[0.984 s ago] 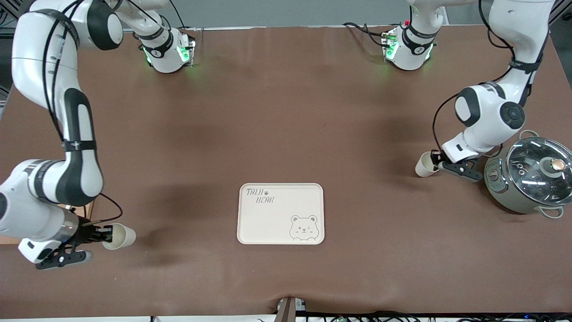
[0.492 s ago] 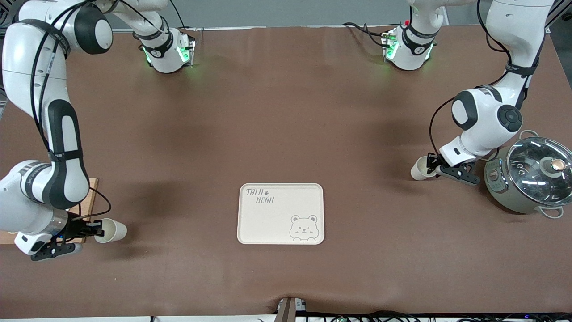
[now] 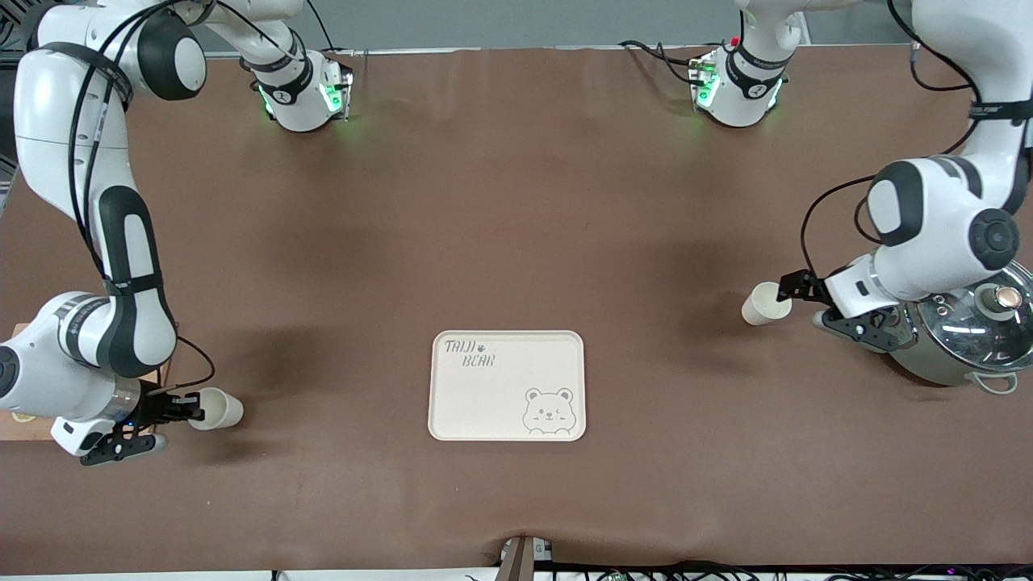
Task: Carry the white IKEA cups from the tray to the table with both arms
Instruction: 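Set both cups on the table and open both grippers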
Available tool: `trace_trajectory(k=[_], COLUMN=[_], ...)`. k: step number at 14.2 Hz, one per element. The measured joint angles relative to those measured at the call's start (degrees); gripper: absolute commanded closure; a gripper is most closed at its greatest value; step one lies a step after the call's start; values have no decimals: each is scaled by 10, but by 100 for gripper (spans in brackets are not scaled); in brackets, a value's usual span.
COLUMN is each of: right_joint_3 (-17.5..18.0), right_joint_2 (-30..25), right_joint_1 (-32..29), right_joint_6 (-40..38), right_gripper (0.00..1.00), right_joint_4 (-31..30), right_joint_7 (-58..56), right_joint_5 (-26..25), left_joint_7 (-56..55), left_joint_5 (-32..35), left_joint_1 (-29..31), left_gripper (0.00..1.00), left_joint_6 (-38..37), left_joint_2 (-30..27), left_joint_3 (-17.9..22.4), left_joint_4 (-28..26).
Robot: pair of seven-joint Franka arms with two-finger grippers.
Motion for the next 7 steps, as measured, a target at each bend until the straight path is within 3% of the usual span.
trace_trajectory(k=[1, 4, 7], right_joint_3=[0, 1, 1], right_joint_2=[0, -1, -8], right_joint_1=[0, 1, 2], right_joint_6=[1, 5, 6], right_gripper=[1, 0, 0], right_joint_4=[-2, 0, 8], right_joint_7=[0, 0, 0], right_joint_5=[0, 0, 0], left_joint_7=[-17, -104, -209], left_joint_5=[2, 3, 15], left_joint_1=[-1, -14, -64], left_gripper=[0, 0, 0], left_joint_6=[-12, -36, -104], left_joint_2=[-1, 1, 5], left_joint_3=[0, -3, -5], left_joint_4=[20, 72, 141])
